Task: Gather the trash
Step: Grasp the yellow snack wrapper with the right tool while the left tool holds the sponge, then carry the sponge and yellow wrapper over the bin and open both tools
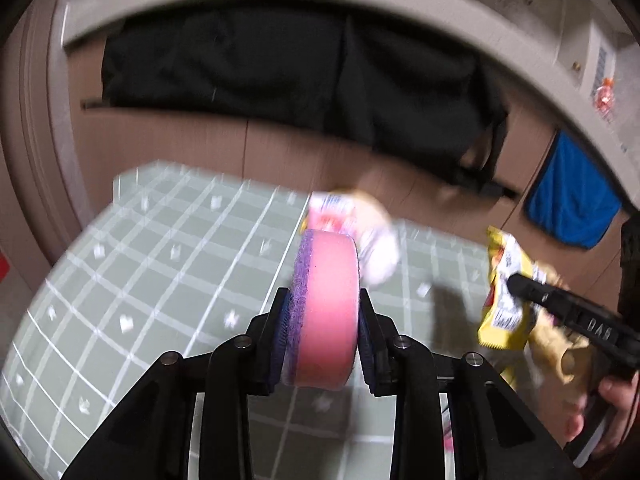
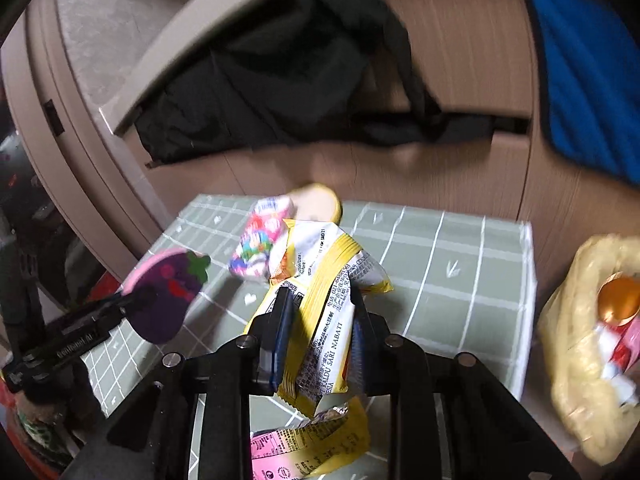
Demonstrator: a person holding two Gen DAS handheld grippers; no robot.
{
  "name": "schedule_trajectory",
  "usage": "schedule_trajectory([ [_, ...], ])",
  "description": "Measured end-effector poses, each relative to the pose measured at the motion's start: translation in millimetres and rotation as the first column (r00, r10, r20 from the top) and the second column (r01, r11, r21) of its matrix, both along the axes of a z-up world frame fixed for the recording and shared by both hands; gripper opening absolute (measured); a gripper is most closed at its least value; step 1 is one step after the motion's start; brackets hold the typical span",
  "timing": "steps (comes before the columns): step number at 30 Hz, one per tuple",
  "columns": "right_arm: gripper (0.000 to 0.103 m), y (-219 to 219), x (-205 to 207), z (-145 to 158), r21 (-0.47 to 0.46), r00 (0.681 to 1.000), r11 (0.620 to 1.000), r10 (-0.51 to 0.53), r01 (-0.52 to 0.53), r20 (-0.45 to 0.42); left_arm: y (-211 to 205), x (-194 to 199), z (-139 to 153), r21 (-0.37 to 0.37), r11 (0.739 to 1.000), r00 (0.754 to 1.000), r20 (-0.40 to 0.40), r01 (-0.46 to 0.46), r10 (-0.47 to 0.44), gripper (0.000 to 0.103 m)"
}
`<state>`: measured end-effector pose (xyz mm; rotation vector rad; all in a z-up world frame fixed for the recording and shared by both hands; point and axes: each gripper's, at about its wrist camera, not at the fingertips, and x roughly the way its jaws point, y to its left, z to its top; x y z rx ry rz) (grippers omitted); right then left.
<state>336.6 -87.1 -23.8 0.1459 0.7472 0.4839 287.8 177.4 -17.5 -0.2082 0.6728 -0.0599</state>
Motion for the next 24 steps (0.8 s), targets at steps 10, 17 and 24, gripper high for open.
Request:
schedule_trajectory([
  [10,0.024,-64.0,-38.5,106.5,-0.053,0.954,0.998,-0.024,0.041,0.298,-93.9,-24.2,118.7,0.120,0.991,0.941,0.324,0.061,-0.097,0.032],
  [17,0.024,-137.9,-61.4,138.8,-0.083,0.911,0.984,-0.114,0.159,0.396,-182.6,-34.1,144.3,0.150,0.969,0.889,0.389,0.197,-0.241,0.032],
  [24,0.024,-210.9,-81.3,137.0,-0.097,0.880,0.952,-0.226,0.290,0.418,-260.0,-27.1,135.9,0.111,0.934,0.864,0.355,0.339,-0.356,0.032],
])
